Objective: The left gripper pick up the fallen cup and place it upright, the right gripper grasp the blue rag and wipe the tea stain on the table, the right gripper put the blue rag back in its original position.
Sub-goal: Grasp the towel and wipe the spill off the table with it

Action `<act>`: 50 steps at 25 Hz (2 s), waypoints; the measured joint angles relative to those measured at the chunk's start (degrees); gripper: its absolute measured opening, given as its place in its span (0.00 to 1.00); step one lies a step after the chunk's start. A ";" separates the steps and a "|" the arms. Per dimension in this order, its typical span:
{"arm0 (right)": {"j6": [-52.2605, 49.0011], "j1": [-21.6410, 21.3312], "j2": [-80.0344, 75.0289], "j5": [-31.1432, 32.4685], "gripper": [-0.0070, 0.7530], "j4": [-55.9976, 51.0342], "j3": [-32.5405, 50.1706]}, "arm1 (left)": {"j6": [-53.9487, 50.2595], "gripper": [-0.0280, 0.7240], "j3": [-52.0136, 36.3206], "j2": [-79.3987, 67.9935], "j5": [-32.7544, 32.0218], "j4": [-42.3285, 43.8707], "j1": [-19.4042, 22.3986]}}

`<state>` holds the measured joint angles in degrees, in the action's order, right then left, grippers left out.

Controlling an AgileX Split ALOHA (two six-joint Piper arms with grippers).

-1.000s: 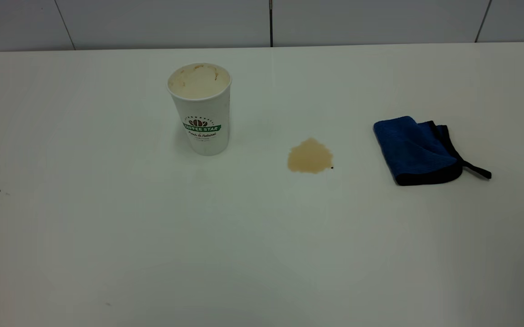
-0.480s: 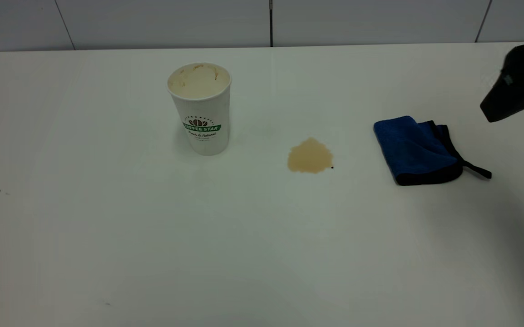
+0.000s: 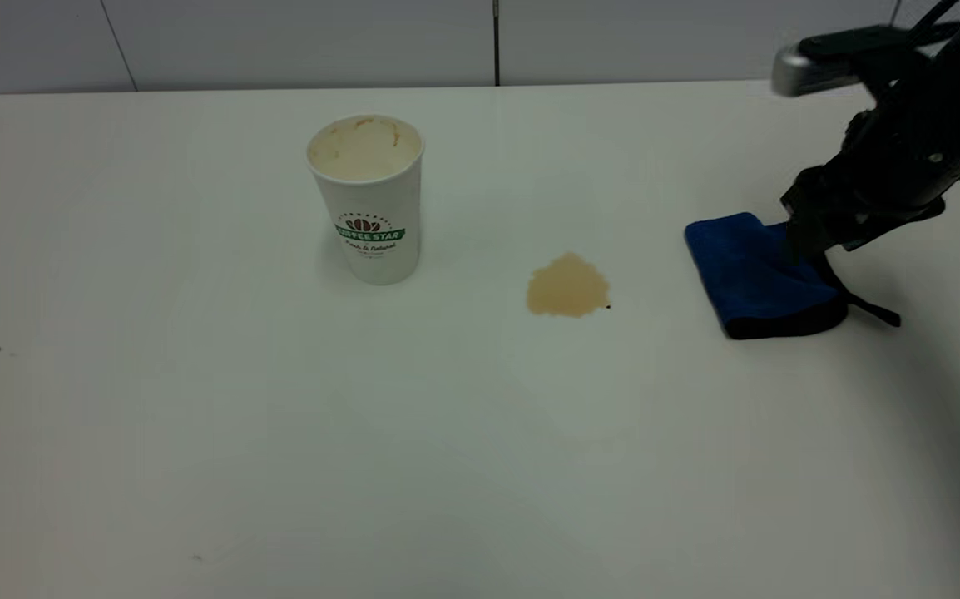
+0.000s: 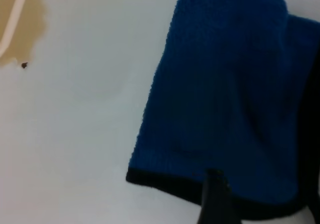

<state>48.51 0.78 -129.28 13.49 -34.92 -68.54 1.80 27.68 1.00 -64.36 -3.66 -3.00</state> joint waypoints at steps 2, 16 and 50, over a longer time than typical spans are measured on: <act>0.06 0.65 -3.21 1.04 0.73 0.00 -3.16 | 0.00 0.69 0.00 0.00 0.00 0.00 0.00; 0.31 2.91 -11.74 -2.48 0.32 2.83 -9.78 | 0.00 0.69 0.00 0.00 0.00 0.00 0.00; -39.46 17.68 -19.23 14.40 0.08 39.46 -30.77 | 0.00 0.69 0.00 0.00 0.00 -0.04 0.00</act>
<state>9.05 18.45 -148.51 27.89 4.54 -99.32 1.80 27.68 1.00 -64.36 -3.70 -3.00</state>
